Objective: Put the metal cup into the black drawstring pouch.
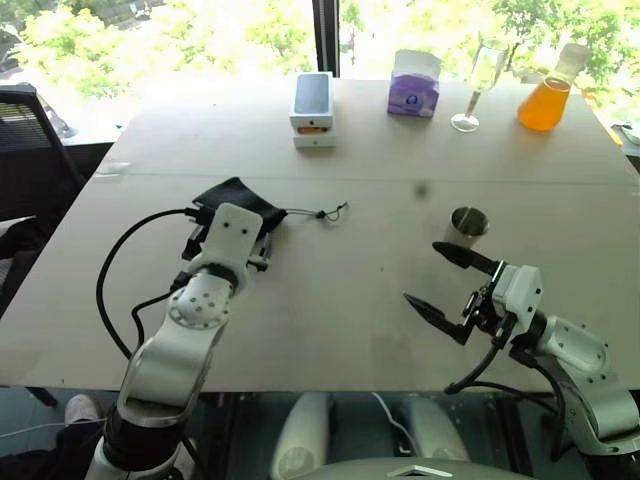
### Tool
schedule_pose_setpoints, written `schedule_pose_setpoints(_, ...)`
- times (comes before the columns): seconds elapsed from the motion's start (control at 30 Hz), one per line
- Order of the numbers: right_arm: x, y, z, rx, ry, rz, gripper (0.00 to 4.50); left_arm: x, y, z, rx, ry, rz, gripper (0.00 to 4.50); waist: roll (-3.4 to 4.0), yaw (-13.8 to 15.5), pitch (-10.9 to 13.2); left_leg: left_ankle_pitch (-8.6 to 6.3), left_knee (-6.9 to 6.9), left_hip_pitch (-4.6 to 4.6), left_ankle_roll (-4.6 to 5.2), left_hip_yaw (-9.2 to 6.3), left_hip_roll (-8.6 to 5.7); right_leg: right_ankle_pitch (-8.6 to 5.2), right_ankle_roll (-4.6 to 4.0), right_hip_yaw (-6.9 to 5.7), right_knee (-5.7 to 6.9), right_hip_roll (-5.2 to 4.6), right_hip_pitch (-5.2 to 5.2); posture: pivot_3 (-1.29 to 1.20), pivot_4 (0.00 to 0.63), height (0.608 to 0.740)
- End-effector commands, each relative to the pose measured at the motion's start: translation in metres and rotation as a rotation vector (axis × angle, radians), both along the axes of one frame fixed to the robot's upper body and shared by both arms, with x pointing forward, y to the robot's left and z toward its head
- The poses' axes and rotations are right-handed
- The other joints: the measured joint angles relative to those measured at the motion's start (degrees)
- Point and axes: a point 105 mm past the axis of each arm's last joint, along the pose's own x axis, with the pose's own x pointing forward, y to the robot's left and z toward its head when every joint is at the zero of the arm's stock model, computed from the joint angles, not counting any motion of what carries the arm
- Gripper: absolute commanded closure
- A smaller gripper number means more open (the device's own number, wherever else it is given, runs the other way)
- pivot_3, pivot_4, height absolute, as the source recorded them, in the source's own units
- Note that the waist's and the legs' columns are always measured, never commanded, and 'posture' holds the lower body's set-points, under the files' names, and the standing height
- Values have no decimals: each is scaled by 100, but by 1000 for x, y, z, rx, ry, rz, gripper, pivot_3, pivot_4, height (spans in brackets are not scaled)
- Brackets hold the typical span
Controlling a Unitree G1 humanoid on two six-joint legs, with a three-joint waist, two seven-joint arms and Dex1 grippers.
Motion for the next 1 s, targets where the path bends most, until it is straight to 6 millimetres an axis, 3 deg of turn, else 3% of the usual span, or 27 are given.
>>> schedule_pose_setpoints(0.03, -1, 2, 10, 7, -45, 10, 0, 5, 6, -1, 69, 20, 78, 48, 0, -1, 0, 0, 0, 0, 0, 1, 0, 0, 0, 1, 0, 0, 0, 0, 150, 740)
schedule_pose_setpoints(0.2, -3, 0, 8, -5, -46, 2, 0, 16, 9, -6, 128, 50, 117, 48, 0, 24, 1, 0, -3, -2, -1, -4, 0, 0, 0, -2, 2, 0, -4, 0, 150, 740)
schedule_pose_setpoints(0.57, -5, -4, 7, -12, -51, -31, 0, 42, -15, -3, 179, 6, 96, 48, -1, 43, 1, 0, 0, -5, -1, -4, -7, 0, 1, -4, 6, -7, -4, 0, 150, 740)
schedule_pose_setpoints(1.0, -5, -5, 5, -6, -49, -47, 0, 53, 0, 0, 324, 19, 197, 48, -1, 41, 1, 0, 2, -5, 0, -4, -8, 0, 1, -5, 10, -5, -4, 0, 150, 740)
